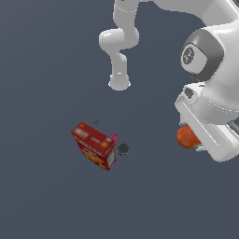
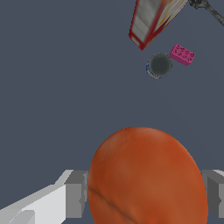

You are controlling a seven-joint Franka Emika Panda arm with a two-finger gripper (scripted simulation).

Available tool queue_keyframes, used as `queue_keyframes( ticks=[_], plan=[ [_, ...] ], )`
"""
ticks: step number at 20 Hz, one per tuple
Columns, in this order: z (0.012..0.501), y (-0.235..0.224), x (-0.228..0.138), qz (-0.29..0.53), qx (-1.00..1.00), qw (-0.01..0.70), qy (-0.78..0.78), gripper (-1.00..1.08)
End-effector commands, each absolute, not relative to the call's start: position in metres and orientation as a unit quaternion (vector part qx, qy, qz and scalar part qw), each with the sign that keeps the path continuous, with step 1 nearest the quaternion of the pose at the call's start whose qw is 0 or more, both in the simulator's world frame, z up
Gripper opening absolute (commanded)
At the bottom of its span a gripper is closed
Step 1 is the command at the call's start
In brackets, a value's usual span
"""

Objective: Pick up a designated object from a clutter of objects.

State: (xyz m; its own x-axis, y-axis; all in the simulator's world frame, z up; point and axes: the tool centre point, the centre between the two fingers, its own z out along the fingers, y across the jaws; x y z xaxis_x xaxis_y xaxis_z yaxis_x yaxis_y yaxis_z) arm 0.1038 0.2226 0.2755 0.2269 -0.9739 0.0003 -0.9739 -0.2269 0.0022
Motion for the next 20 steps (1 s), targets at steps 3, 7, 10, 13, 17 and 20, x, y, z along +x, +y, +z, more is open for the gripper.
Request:
queue_keyframes(
  ticks=[3, 7, 10, 13, 17, 20],
  plan=[
    [0.327, 0.222, 0.099, 0.0, 0.783, 0.0, -0.622, -1.0],
    [0.365, 0.222, 0.096, 0.0, 0.783, 0.0, -0.622, -1.0],
    [0.386, 0.222, 0.095, 0.0, 0.783, 0.0, -0.622, -1.0],
    [0.401, 0.222, 0.094, 0.0, 0.783, 0.0, -0.622, -1.0],
    [0.414, 0.223, 0.094, 0.0, 0.783, 0.0, -0.622, -1.0],
    [0.418, 0.223, 0.094, 0.0, 0.783, 0.0, -0.622, -1.0]
  ],
)
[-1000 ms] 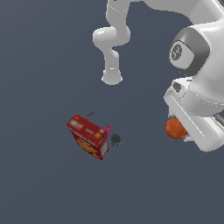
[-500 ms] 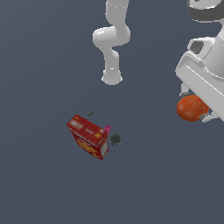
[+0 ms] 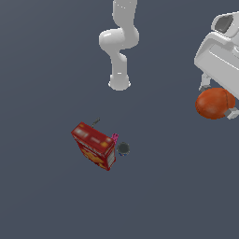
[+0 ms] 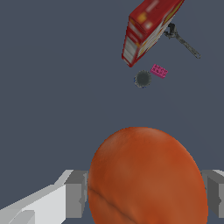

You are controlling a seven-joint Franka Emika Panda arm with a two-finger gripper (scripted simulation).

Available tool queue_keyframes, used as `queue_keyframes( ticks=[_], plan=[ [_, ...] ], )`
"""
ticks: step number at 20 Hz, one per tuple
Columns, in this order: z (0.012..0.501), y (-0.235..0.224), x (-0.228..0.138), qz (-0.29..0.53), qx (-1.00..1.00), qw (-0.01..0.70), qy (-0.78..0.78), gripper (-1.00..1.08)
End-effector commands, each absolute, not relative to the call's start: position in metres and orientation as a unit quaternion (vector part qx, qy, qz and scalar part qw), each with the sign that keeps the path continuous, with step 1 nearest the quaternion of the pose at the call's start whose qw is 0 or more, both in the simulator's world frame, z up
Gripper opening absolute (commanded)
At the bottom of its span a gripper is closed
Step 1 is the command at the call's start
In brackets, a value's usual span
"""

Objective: Pick up a designated object from a clutter of objects.

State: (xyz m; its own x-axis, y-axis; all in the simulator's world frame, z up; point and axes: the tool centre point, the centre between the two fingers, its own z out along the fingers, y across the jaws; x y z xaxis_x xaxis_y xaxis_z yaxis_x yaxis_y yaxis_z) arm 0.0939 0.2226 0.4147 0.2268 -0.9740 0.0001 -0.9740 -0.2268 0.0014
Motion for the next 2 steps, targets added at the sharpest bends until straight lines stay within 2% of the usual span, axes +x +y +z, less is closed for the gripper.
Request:
queue_keyframes(
  ticks=[1, 2],
  plan=[
    [0.4188, 0.2227, 0.0939, 0.0, 0.783, 0.0, -0.622, -1.0],
    [0.419, 0.2227, 0.0939, 0.0, 0.783, 0.0, -0.622, -1.0]
  ],
)
